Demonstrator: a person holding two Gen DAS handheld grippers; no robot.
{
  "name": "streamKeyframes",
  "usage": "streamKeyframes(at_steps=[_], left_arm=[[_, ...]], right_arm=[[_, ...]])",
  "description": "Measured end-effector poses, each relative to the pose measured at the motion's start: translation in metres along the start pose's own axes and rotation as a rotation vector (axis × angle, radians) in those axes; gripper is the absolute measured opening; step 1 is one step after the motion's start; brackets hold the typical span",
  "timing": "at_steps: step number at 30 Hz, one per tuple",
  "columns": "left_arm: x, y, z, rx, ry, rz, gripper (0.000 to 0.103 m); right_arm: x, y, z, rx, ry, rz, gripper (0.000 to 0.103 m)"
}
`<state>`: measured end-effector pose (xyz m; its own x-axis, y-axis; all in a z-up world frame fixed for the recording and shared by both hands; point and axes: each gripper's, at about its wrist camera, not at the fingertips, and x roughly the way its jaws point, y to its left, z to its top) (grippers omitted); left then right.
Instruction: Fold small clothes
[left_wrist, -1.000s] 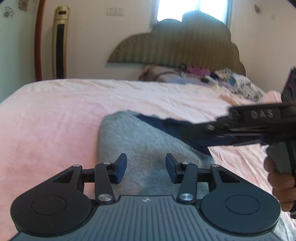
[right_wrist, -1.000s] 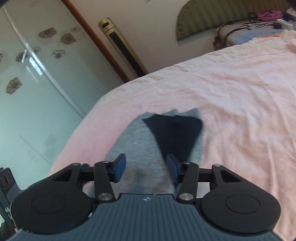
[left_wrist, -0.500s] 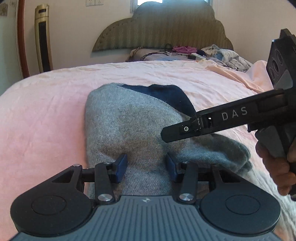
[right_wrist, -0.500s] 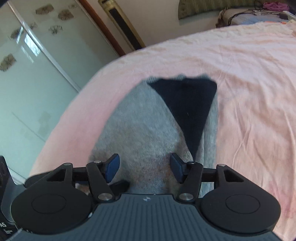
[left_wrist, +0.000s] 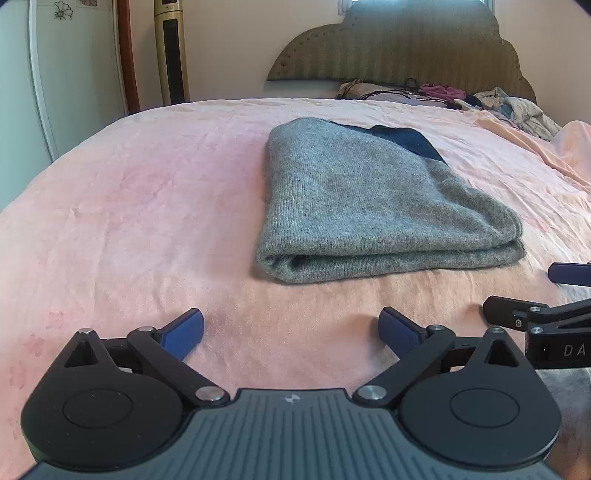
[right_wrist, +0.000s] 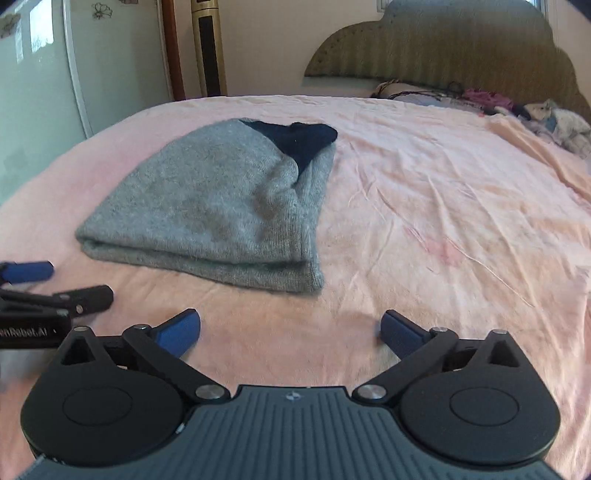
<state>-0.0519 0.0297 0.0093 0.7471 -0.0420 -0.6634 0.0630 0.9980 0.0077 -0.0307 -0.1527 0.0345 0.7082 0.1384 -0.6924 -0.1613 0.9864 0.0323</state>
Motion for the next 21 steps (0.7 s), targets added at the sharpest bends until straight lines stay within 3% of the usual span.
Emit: streamKeyframes(at_steps=[13,21], left_arm=[[-0.001,0.001,-0.005,-0.002,-0.007,0.002,0.103],[-0.003,-0.001,-0.006,-0.007,-0.011,0.002,0.103]], right_arm=[[0.008,0.015,0.0,0.105,-0.036,-0.139,0.103],[0.006,0.014,-0.003,0.105,-0.047,-0.135,0.103]])
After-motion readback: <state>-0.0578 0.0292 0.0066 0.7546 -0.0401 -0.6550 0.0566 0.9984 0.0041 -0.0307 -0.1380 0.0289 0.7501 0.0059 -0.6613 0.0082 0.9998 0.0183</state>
